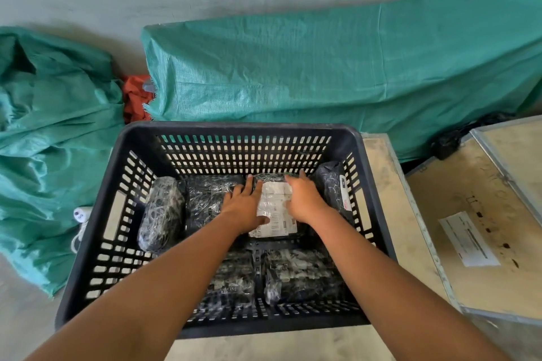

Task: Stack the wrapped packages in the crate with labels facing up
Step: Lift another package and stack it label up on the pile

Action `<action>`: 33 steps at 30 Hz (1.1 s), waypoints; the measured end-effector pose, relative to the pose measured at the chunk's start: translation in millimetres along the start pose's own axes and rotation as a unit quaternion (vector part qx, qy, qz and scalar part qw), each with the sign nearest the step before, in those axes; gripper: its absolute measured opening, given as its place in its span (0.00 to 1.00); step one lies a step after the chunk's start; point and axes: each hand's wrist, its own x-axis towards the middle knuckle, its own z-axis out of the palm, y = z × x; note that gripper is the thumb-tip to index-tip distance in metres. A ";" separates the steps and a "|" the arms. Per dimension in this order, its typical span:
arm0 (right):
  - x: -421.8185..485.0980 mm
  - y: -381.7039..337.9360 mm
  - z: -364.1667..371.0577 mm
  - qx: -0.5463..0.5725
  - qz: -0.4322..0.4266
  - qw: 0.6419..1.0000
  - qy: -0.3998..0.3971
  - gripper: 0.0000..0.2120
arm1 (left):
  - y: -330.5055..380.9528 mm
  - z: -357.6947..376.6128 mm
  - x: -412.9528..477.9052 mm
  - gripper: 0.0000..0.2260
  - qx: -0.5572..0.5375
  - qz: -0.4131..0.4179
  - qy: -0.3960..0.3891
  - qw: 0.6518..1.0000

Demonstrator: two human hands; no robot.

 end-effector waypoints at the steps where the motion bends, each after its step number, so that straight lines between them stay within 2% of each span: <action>1: -10.5 -0.5 -11.4 0.024 -0.036 0.998 0.046 0.32 | 2.0 1.2 -1.9 0.49 -0.007 0.002 0.000 1.000; 4: -48.3 8.6 -41.9 0.045 -0.129 0.967 0.213 0.19 | 9.2 5.4 -7.7 0.45 -0.010 0.027 -0.003 1.000; 6: -69.9 18.1 -53.8 0.026 -0.127 0.953 0.272 0.18 | 13.7 6.0 -11.1 0.43 -0.001 0.034 -0.003 0.999; 8: -82.1 25.1 -57.0 0.005 -0.083 0.969 0.234 0.24 | 17.8 6.3 -13.2 0.43 0.011 0.024 -0.003 1.000; 11: -85.2 30.4 -50.1 -0.038 -0.002 0.994 0.101 0.39 | 20.9 6.6 -15.0 0.43 0.023 0.016 -0.010 1.000; 12: -84.5 31.6 -47.5 -0.060 0.008 0.995 0.080 0.43 | 21.2 6.5 -15.1 0.42 0.024 0.016 -0.011 1.000; 16: -79.0 36.4 -42.6 -0.180 -0.009 0.978 0.107 0.43 | 22.7 8.8 -16.8 0.39 0.043 0.015 -0.016 0.999; 19: -72.6 37.6 -46.1 -0.216 -0.043 0.961 0.165 0.37 | 21.2 11.6 -18.4 0.38 0.048 0.014 -0.016 0.999; 22: -63.3 35.8 -50.5 -0.250 -0.068 0.952 0.161 0.36 | 19.5 14.9 -17.5 0.37 0.050 0.014 -0.011 0.999; 27: -49.9 35.3 -49.6 -0.207 -0.047 0.971 0.107 0.36 | 17.4 16.7 -16.0 0.37 0.051 0.017 -0.014 0.998; 30: -44.3 39.1 -43.4 -0.087 -0.028 0.992 0.082 0.32 | 16.1 15.5 -14.8 0.38 0.046 0.021 -0.019 0.999; 33: -40.1 39.5 -36.5 0.047 -0.013 0.996 0.075 0.27 | 13.9 18.4 -14.5 0.38 0.049 0.023 -0.011 0.998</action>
